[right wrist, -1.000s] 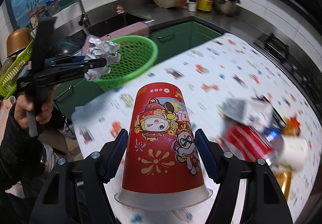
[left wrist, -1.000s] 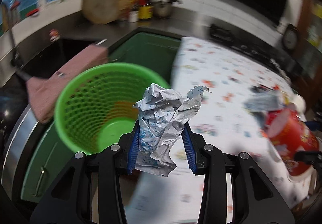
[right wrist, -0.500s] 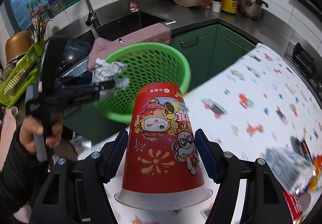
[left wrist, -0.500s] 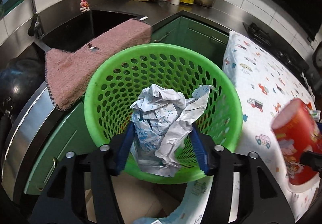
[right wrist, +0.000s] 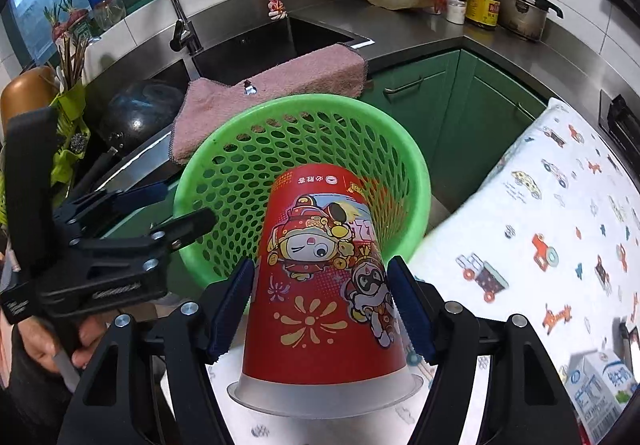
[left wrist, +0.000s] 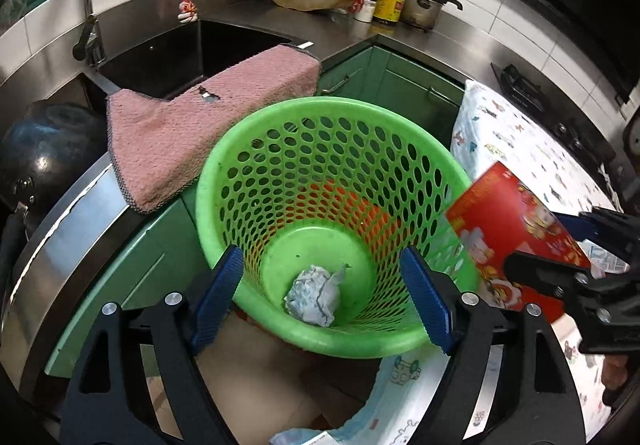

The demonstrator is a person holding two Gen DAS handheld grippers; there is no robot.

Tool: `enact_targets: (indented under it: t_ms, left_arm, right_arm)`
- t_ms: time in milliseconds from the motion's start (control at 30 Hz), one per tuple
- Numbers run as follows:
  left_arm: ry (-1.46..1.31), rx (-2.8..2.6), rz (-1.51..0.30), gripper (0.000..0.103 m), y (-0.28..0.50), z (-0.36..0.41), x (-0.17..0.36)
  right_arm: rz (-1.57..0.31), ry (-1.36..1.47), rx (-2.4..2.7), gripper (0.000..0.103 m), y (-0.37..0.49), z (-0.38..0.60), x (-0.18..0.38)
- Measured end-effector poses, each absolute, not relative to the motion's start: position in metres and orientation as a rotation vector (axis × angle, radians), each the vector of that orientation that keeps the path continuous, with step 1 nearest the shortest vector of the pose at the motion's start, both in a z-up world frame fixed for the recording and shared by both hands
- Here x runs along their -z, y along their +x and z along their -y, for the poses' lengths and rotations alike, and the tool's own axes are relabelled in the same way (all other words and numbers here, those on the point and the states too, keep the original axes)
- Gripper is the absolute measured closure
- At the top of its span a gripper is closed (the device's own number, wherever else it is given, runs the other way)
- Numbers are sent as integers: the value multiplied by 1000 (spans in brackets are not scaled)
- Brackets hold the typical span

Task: Collect trash
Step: 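Carry the foil to the green basket and open the left tool, then drop the red paper cup into the green basket with the right tool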

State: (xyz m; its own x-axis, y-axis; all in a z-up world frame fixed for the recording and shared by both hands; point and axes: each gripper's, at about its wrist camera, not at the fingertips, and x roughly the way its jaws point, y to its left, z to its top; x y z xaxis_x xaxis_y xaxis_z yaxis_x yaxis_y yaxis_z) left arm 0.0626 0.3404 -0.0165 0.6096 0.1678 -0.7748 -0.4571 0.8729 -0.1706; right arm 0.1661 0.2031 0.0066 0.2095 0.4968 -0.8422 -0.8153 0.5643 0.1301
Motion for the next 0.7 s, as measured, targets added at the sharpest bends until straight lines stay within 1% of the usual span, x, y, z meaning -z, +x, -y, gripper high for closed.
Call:
enact_targets:
  t_ms: [133,200,333,400,467,567,700]
  left_arm:
    - [-385,-378,-838,22,55,-341,15]
    - [-389,-380,-836,20,53,-341,15]
    - [-386,-382,-834,18,51,-337,13]
    - [-386,-378,-835,18,50,-335,12]
    - [-380,-378,-832,15,49,-331,10]
    - [-371,-375,-825,14,47,-326,7]
    - [-356,-365,-819,12,45,-316,1]
  right_arm:
    - [-979,-375,-957,34,166,-208,-8]
    - [-957,-368,-962,26,164,-208,-12]
    - [-931,-368,-965,25,158,-205,-20]
    - [-920,-361,-969,22,156,-200,-25]
    - [-896,-345,-969,20,153,-192,-32]
    - [-875,-327,-959,20,150,-177,-41]
    - [-849,-308,-932,17,146,-151,-54]
